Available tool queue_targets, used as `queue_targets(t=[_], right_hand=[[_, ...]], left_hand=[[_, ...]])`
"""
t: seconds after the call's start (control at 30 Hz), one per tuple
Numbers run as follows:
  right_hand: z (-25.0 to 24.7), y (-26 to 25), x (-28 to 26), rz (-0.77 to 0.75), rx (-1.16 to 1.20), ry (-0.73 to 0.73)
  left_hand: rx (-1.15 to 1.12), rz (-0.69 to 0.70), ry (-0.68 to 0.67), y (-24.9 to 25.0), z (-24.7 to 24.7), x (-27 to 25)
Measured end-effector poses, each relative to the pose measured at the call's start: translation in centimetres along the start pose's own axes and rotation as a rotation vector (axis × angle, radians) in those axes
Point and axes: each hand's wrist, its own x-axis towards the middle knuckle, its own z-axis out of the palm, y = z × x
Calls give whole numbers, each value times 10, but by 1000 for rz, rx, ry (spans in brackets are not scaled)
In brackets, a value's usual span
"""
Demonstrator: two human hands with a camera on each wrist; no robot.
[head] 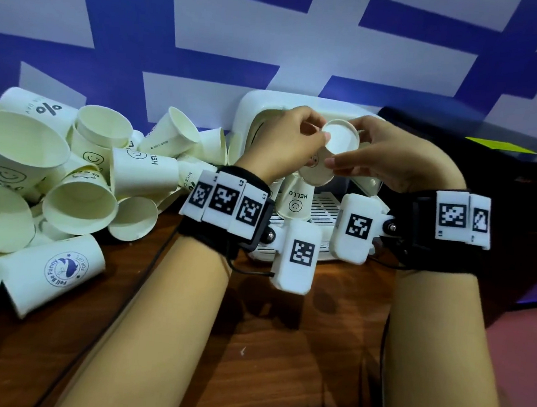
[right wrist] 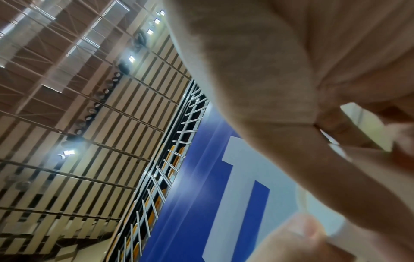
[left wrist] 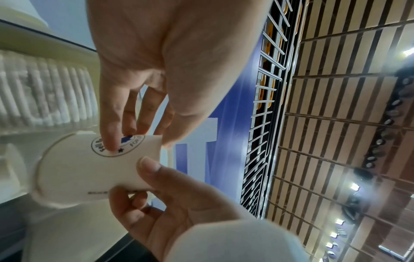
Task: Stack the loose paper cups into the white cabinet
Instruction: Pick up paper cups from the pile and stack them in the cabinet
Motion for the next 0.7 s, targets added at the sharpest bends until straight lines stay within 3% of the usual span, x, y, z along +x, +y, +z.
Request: queue_targets(t=[0.27, 0.7], right_hand=[[9, 21, 22, 35, -15, 84], [21, 47, 44, 9, 267, 93]], left_hand=[[260, 49, -70, -19, 10, 0], [297, 22, -210, -31, 9, 0]])
